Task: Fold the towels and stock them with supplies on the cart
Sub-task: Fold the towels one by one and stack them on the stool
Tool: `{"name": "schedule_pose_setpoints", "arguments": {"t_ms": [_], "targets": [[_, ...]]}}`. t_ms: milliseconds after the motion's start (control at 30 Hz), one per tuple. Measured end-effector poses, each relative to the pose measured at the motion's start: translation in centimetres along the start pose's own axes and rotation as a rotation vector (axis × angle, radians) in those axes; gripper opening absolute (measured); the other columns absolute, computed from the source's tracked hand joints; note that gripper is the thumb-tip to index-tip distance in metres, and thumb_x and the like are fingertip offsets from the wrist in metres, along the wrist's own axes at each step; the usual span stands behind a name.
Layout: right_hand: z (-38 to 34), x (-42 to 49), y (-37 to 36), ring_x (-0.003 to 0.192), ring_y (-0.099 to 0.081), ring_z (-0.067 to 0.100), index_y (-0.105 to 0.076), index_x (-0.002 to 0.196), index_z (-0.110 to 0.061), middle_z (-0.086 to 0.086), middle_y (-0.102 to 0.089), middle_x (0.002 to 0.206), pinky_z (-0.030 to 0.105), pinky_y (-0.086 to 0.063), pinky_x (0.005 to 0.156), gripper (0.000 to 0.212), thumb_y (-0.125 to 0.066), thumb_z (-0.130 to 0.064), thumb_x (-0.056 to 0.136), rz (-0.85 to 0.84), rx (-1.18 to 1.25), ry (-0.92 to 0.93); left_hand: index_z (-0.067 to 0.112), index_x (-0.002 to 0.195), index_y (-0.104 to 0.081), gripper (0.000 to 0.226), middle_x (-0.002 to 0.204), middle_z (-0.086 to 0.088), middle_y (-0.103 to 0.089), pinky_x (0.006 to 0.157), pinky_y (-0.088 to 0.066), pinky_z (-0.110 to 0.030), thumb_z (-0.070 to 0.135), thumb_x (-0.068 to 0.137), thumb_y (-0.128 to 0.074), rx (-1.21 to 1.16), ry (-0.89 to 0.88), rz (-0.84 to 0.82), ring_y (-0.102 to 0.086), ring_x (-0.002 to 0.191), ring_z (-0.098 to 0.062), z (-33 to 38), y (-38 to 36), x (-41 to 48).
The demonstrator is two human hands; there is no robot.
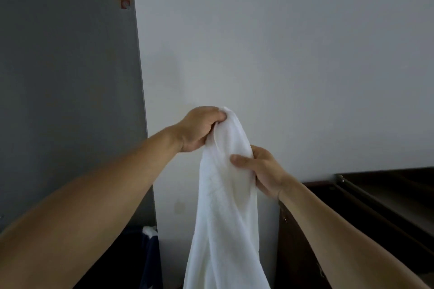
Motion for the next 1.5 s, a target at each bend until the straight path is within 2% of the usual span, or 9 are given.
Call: {"name": "schedule_pose_setpoints", "arguments": {"t_ms": [167,333,467,567,700,900,1100,1333,1500], "targets": [[-7.1,0.7,3.1,0.073,-0.057,0.028,-0.063,0.081,-0.007,0.014,-0.06,0.078,0.045,-0.047,0.064,0.026,-0.085,-0.018,0.074,0.31,-0.118,0.237,-0.004,0.1,-0.064,0.024,0.091,-0.011,-0.061,0.079,-0.05,-0.039,0.012,0.103,-0.047,0.383,-0.176,0.16,-0.057,0.083,-0.023,4.1,3.2,1.9],[-8.7,0.9,-0.3,0.067,-0.068,0.008,-0.065,0.094,-0.033,-0.008,-0.072,0.082,0.026,-0.054,0.055,0.019,-0.076,-0.027,0.079,0.282,-0.313,0.31,0.017,0.072,-0.056,0.031,0.069,0.006,-0.049,0.059,-0.037,-0.025,0.021,0.102,-0.049,0.514,-0.311,0.397,-0.044,0.063,-0.012,7.8,4.7,2.2],[-5.2,1.1,-0.4,0.077,-0.069,0.017,-0.062,0.101,-0.018,0.004,-0.071,0.095,0.038,-0.059,0.069,0.027,-0.078,-0.028,0.081,0.284,-0.552,0.089,-0.003,0.086,-0.06,0.028,0.076,-0.004,-0.05,0.068,-0.04,-0.034,0.018,0.101,-0.049,0.389,-0.316,0.391,-0.045,0.072,-0.018,7.3,5.2,2.3],[-7.5,-0.5,2.6,0.066,-0.068,0.016,-0.056,0.106,-0.039,-0.001,-0.072,0.086,0.035,-0.058,0.062,0.037,-0.08,-0.026,0.081,0.467,-0.261,0.27,0.004,0.097,-0.066,0.026,0.081,0.003,-0.055,0.071,-0.044,-0.032,0.022,0.103,-0.048,0.325,-0.339,0.473,-0.05,0.076,-0.014,7.1,6.9,1.9],[-7.4,-1.9,0.7,0.076,-0.056,-0.002,-0.049,0.118,-0.054,-0.027,-0.059,0.096,0.019,-0.047,0.072,0.053,-0.078,-0.026,0.083,0.371,-0.588,0.452,0.016,0.072,-0.056,0.031,0.068,0.007,-0.046,0.061,-0.035,-0.027,0.022,0.102,-0.048,0.432,-0.379,0.45,-0.041,0.063,-0.011,7.4,6.0,1.5],[-2.9,-1.9,1.7,0.093,-0.057,0.0,-0.046,0.111,-0.042,-0.025,-0.056,0.105,0.02,-0.047,0.076,0.041,-0.076,-0.042,0.083,0.401,-0.612,0.205,0.011,0.086,-0.061,0.024,0.072,0.006,-0.053,0.057,-0.038,-0.023,0.021,0.102,-0.047,0.519,-0.369,0.398,-0.046,0.063,-0.008,5.8,3.2,1.3],[-0.8,-2.1,0.1,0.07,-0.053,0.018,-0.051,0.074,-0.008,-0.002,-0.052,0.078,0.04,-0.045,0.066,0.044,-0.071,-0.045,0.085,0.305,-0.797,0.091,0.018,0.08,-0.057,0.026,0.07,0.007,-0.051,0.052,-0.037,-0.018,0.021,0.103,-0.044,0.489,-0.331,0.375,-0.045,0.06,-0.008,3.8,2.4,1.7],[6.3,-4.3,2.8,0.041,-0.032,0.01,-0.039,0.042,-0.017,-0.008,-0.031,0.038,0.028,-0.028,0.049,0.05,-0.064,-0.031,0.083,0.233,-0.861,-0.24,0.021,0.069,-0.044,0.034,0.07,0.008,-0.046,0.052,-0.032,-0.024,0.018,0.103,-0.04,0.583,-0.277,0.543,-0.042,0.061,-0.007,2.6,6.0,1.3],[7.3,-5.4,4.3,0.046,-0.042,0.007,-0.043,0.052,-0.017,-0.006,-0.045,0.048,0.023,-0.025,0.046,0.04,-0.055,-0.039,0.083,0.35,-1.187,-0.227,0.02,0.069,-0.044,0.034,0.069,0.009,-0.046,0.052,-0.031,-0.022,0.017,0.102,-0.04,0.646,-0.329,0.569,-0.042,0.062,-0.005,3.9,6.4,1.0]]}}
Point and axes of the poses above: each hand's wrist, its own x-axis towards the middle knuckle, its own y-axis out of the back of the hand, z = x × y, the point moved 9 cm from there along x, towards the middle knuckle
